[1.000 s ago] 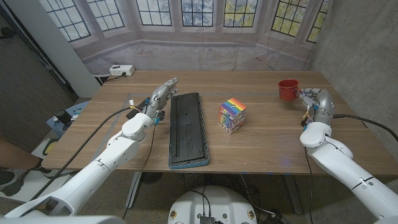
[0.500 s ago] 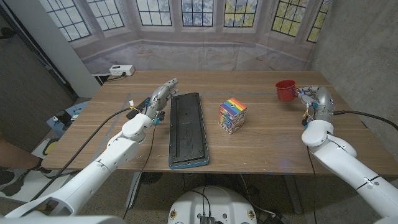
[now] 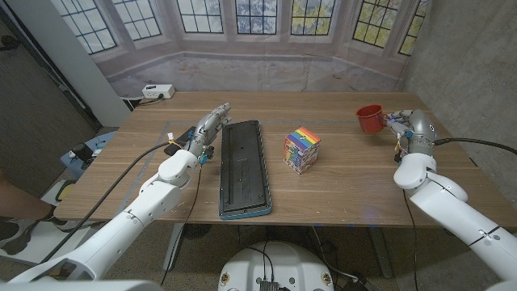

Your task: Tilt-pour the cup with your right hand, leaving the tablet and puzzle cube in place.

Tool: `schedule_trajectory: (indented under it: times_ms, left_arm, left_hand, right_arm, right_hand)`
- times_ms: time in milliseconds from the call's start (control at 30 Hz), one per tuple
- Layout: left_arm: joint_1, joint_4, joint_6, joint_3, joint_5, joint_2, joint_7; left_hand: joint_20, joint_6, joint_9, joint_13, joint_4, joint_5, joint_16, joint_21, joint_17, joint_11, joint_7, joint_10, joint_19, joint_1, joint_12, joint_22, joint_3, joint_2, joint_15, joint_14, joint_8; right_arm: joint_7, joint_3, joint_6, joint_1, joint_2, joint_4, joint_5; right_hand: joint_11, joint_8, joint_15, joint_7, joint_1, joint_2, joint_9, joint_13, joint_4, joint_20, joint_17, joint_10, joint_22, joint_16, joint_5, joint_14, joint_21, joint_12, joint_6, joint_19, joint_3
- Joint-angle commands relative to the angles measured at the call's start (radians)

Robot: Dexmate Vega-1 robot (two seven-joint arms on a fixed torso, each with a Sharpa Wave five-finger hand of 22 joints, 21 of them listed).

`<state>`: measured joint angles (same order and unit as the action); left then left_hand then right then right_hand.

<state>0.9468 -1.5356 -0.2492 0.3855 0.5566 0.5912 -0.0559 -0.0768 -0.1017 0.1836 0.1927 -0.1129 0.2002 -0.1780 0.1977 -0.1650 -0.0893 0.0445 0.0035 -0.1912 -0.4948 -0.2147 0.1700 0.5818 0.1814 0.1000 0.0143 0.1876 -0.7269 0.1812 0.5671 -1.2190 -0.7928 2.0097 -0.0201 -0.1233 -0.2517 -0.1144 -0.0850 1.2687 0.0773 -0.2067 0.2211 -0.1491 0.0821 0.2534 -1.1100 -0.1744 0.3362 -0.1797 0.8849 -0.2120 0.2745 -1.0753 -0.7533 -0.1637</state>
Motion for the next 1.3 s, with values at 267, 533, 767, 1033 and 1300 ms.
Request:
schedule_trajectory:
  times_ms: [267, 533, 767, 1033, 1300]
  left_arm:
    - [0.009, 0.018, -0.01, -0.001, 0.009, -0.012, -0.004]
    - [0.014, 0.024, -0.015, 0.0, 0.012, -0.017, -0.004]
    - [0.016, 0.029, -0.02, 0.001, 0.014, -0.018, 0.0]
    - [0.015, 0.041, -0.028, 0.002, 0.018, -0.022, 0.008]
    - [0.015, 0.048, -0.033, 0.003, 0.019, -0.024, 0.012]
  left_hand:
    - [-0.004, 0.0, 0.003, 0.004, -0.002, 0.005, -0.001, -0.001, -0.004, -0.003, -0.006, 0.009, -0.005, -0.011, 0.004, 0.005, -0.005, 0.0, 0.002, 0.007, 0.0]
    - [-0.003, 0.001, 0.003, 0.004, -0.002, 0.005, -0.001, -0.001, -0.004, -0.005, -0.007, 0.01, -0.006, -0.012, 0.003, 0.005, -0.006, 0.0, 0.002, 0.007, 0.0]
    - [-0.003, 0.002, 0.003, 0.004, -0.001, 0.005, -0.001, -0.001, -0.004, -0.004, -0.007, 0.01, -0.005, -0.012, 0.003, 0.005, -0.006, 0.0, 0.003, 0.007, 0.0]
    - [-0.003, 0.002, 0.003, 0.004, -0.001, 0.005, -0.001, -0.001, -0.004, -0.003, -0.006, 0.011, -0.006, -0.013, 0.003, 0.005, -0.007, 0.0, 0.002, 0.007, 0.0]
    - [-0.004, 0.003, 0.003, 0.004, -0.001, 0.005, -0.001, -0.001, -0.004, -0.005, -0.006, 0.01, -0.006, -0.013, 0.004, 0.005, -0.007, 0.001, 0.003, 0.007, 0.0]
  right_arm:
    - [0.11, 0.046, 0.159, 0.033, -0.119, 0.081, -0.067]
    - [0.161, 0.08, 0.219, 0.047, -0.194, 0.116, -0.112]
    - [0.202, 0.109, 0.269, 0.056, -0.25, 0.146, -0.15]
    - [0.249, 0.139, 0.332, 0.068, -0.309, 0.182, -0.186]
    - [0.313, 0.185, 0.38, 0.098, -0.38, 0.214, -0.227]
  right_hand:
    - [-0.003, -0.002, -0.126, -0.004, 0.003, 0.012, -0.004, 0.003, -0.002, 0.12, 0.001, -0.011, -0.003, -0.006, -0.002, 0.009, -0.004, 0.007, -0.008, -0.012, 0.003]
    - [-0.004, -0.002, -0.125, -0.005, 0.003, 0.013, -0.004, 0.003, -0.001, 0.12, 0.001, -0.01, -0.003, -0.006, -0.002, 0.011, -0.004, 0.006, -0.009, -0.012, 0.005]
    - [-0.006, -0.001, -0.126, -0.005, 0.005, 0.015, -0.004, 0.003, -0.001, 0.12, 0.001, -0.013, -0.003, -0.008, -0.002, 0.013, -0.003, 0.007, -0.011, -0.012, 0.005]
    - [-0.005, -0.001, -0.125, -0.007, 0.004, 0.014, -0.004, 0.004, -0.001, 0.12, 0.001, -0.014, -0.003, -0.009, -0.002, 0.014, -0.003, 0.006, -0.013, -0.011, 0.007]
    - [-0.006, -0.001, -0.126, -0.009, 0.005, 0.015, -0.004, 0.004, -0.001, 0.119, 0.001, -0.017, -0.003, -0.011, -0.002, 0.016, -0.003, 0.006, -0.015, -0.012, 0.008]
